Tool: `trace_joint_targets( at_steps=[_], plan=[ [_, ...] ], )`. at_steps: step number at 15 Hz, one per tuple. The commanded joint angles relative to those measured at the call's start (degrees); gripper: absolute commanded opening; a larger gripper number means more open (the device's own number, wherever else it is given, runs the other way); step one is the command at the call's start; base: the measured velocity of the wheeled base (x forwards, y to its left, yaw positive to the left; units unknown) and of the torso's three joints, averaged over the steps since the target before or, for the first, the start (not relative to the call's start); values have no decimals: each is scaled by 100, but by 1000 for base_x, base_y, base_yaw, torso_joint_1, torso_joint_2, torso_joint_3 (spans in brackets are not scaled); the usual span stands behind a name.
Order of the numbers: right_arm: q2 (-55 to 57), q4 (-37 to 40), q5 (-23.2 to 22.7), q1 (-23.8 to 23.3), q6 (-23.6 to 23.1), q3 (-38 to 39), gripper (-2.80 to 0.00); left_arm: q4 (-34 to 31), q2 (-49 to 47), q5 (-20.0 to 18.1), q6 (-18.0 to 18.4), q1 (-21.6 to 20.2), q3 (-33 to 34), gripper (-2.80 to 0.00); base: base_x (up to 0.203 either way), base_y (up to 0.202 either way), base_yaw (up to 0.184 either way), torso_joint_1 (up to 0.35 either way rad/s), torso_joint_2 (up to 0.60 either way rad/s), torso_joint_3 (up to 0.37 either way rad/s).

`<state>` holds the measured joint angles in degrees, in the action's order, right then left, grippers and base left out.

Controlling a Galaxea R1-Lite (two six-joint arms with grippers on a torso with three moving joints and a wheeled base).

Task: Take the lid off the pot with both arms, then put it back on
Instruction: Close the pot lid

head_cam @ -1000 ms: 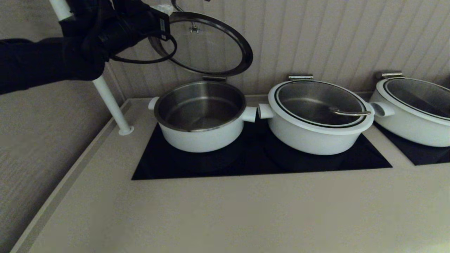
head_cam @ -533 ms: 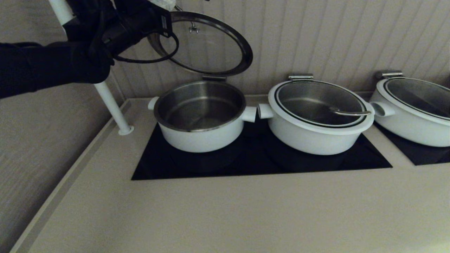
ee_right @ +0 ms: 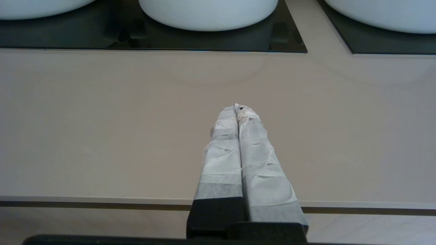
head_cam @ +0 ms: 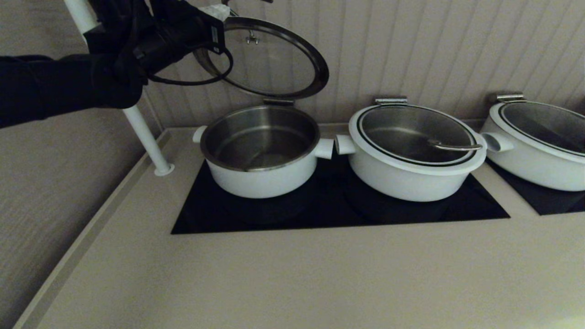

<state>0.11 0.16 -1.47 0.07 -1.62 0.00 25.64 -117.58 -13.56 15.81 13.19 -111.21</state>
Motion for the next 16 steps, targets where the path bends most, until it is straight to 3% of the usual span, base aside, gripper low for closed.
trace_joint_targets(
  at_steps=[1, 16],
  plan=[
    [-2, 2, -3, 1, -5, 0, -280, -125, -33, -7, 9, -5, 12, -280, 0, 0, 0, 0, 0, 0],
    [-2, 2, -3, 1, -14, 0, -280, -800, 294, 2, 103, -10, 91, -280, 0, 0, 0, 0, 0, 0]
  ],
)
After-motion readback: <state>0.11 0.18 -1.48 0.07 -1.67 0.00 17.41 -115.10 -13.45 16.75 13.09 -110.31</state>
